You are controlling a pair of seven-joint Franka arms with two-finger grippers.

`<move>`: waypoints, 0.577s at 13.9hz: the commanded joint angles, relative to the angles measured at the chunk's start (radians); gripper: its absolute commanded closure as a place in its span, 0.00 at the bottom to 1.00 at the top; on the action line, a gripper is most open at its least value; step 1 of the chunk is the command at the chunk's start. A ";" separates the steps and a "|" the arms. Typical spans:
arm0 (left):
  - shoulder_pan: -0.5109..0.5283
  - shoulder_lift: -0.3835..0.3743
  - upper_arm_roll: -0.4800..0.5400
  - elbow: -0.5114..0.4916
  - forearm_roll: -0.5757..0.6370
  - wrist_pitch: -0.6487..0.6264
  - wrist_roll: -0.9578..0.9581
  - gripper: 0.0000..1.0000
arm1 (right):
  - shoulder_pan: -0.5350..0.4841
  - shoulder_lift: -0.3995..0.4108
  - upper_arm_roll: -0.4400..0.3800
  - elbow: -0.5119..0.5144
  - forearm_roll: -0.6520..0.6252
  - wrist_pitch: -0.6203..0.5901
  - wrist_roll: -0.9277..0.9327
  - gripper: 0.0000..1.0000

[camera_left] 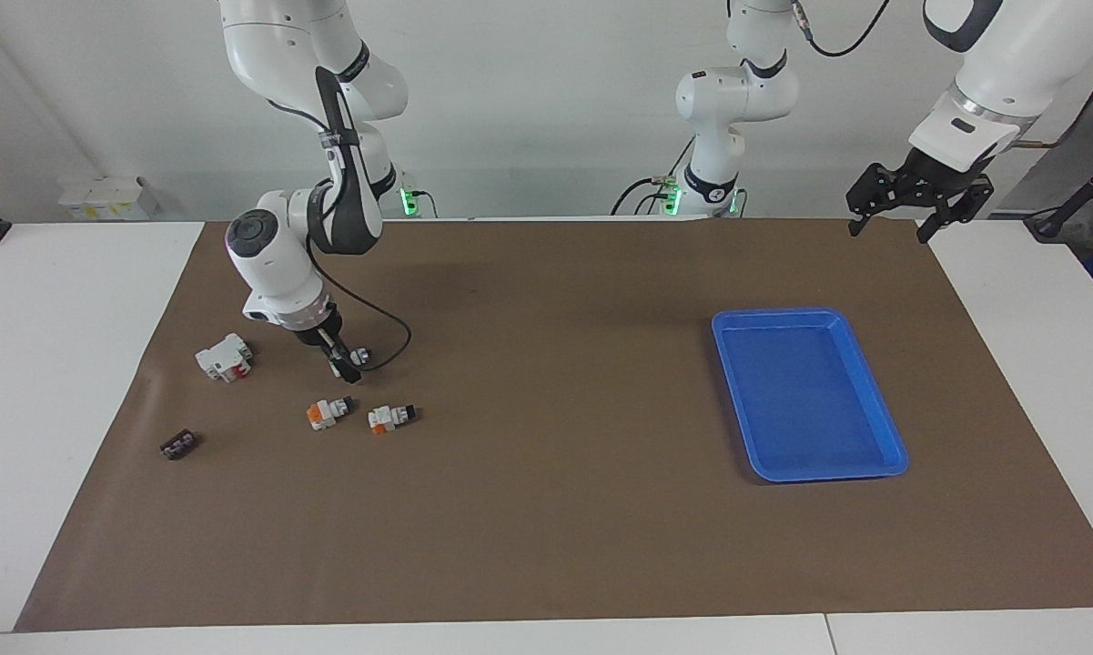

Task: Turn and place switch with both arms
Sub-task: 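Lower the right gripper and grasp the green-and-white switch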

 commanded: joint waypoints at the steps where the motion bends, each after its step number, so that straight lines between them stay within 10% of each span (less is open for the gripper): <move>1: -0.007 0.001 0.001 0.011 -0.002 -0.015 -0.001 0.00 | -0.007 -0.002 0.005 -0.016 0.026 0.022 -0.042 1.00; 8: 0.002 -0.008 0.001 0.000 -0.002 -0.010 -0.002 0.00 | -0.001 0.002 0.006 0.157 0.190 -0.256 -0.033 1.00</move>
